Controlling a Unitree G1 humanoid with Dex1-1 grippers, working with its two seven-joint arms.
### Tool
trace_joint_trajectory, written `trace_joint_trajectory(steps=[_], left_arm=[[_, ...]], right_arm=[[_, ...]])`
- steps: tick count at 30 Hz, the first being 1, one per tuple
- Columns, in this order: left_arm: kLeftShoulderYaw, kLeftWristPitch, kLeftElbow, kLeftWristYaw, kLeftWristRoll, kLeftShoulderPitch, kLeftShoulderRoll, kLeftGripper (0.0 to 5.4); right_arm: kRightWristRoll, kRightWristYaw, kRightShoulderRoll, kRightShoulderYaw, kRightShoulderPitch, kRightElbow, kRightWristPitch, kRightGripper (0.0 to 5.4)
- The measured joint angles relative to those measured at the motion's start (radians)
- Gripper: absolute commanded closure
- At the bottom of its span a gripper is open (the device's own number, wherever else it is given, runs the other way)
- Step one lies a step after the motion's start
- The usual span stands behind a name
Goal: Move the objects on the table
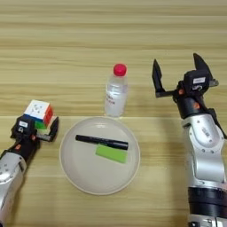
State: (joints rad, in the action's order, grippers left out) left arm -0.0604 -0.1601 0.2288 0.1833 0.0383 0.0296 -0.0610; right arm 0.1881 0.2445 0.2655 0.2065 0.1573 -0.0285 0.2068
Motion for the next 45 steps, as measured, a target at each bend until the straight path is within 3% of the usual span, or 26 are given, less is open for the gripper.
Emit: trace_joint_trajectory(steps=[15,35,42,45], left_arm=[[-0.008,0.0,0.0,0.039,0.0,0.0,-0.002,2.11],[-0.099,-0.001,-0.045,0.152,-0.001,0.03,-0.038,2.13],[-0.103,0.0,-0.048,0.153,-0.001,0.03,-0.039,2.13],[-0.103,0.002,-0.048,0.152,-0.001,0.03,-0.039,1.67]], right_arm=[[0.001,0.0,0.0,0.0,0.002,-0.005,0.0,0.0],[0.001,-0.001,-0.004,0.0,0.002,-0.01,0.0,0.0],[0.001,-0.001,-0.004,0.0,0.002,-0.011,0.0,0.0],[0.001,-0.001,-0.004,0.0,0.002,-0.011,0.0,0.0]])
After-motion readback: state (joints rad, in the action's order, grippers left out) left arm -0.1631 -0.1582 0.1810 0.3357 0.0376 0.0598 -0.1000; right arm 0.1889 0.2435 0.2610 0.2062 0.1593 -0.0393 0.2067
